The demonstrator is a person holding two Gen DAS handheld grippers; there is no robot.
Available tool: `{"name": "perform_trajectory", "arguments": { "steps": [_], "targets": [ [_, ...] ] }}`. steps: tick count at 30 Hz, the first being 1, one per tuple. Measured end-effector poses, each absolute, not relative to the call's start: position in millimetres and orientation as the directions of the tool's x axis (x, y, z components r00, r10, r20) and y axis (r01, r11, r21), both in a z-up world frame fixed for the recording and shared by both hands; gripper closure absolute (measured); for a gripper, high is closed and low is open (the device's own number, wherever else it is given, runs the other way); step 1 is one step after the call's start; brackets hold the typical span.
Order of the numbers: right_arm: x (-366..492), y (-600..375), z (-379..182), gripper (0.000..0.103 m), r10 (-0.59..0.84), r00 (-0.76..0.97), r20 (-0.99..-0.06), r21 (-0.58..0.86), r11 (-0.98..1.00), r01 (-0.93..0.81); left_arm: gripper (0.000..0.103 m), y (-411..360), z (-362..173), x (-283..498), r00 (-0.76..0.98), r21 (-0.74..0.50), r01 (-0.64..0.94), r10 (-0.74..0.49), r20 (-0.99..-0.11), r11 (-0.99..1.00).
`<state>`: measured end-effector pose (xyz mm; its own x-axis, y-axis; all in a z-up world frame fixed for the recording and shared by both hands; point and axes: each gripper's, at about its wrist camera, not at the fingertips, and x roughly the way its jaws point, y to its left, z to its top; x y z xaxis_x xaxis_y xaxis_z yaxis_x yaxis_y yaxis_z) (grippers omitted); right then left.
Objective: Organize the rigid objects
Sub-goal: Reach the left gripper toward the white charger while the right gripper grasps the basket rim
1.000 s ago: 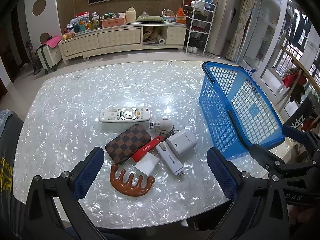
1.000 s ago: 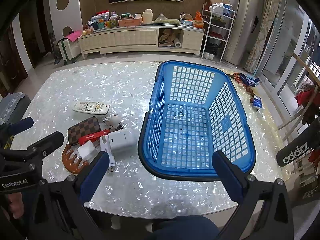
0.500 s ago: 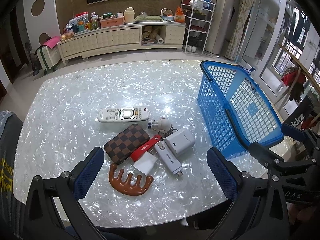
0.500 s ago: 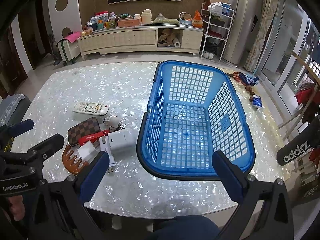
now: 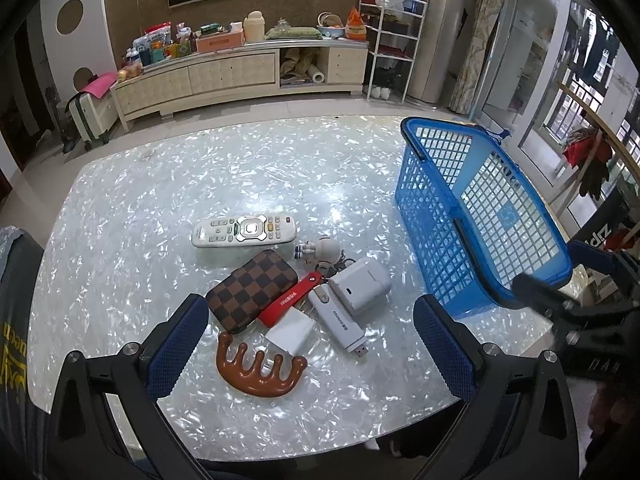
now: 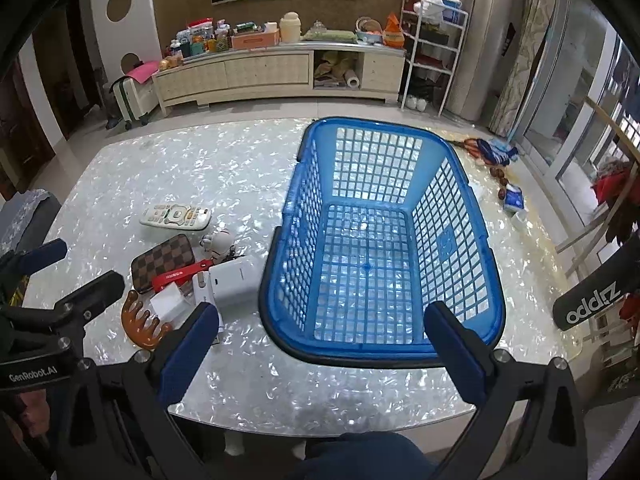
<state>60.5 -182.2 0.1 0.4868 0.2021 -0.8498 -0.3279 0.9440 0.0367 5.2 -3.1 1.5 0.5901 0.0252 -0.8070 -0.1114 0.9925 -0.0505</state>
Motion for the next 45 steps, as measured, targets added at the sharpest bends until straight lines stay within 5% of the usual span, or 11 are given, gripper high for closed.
{"name": "perform_trajectory", "arguments": {
  "steps": [25, 29, 33, 37, 45],
  "targets": [
    [146, -264, -40, 0.001, -0.086, 0.271, -0.959, -0.131, 0.979, -0.155, 0.0, 60, -69, 32, 0.458, -0.173, -0.262, -0.035, -0.888, 0.95],
    [154, -273, -53, 0.028, -0.058, 0.205, -0.977, -0.091, 0.983, -0.159, 0.0, 65, -79, 35, 0.435, -0.17, -0.262, -0.041, -0.9, 0.95],
    [159, -279, -69, 0.04, -0.022, 0.129, -0.991, -0.042, 0.987, -0.155, 0.0, 69, -85, 35, 0.421, -0.172, -0.268, -0.045, -0.906, 0.948],
    [160, -282, -79, 0.078, 0.029, 0.086, -0.996, 0.015, 0.988, -0.154, 0.0, 75, -91, 35, 0.381, -0.149, -0.28, -0.033, -0.924, 0.948],
    [149, -280, -81, 0.086, 0.062, 0.106, -0.992, 0.04, 0.978, -0.203, 0.0, 103, -93, 26, 0.339, -0.159, -0.339, -0.037, -0.94, 0.927]
  ]
}}
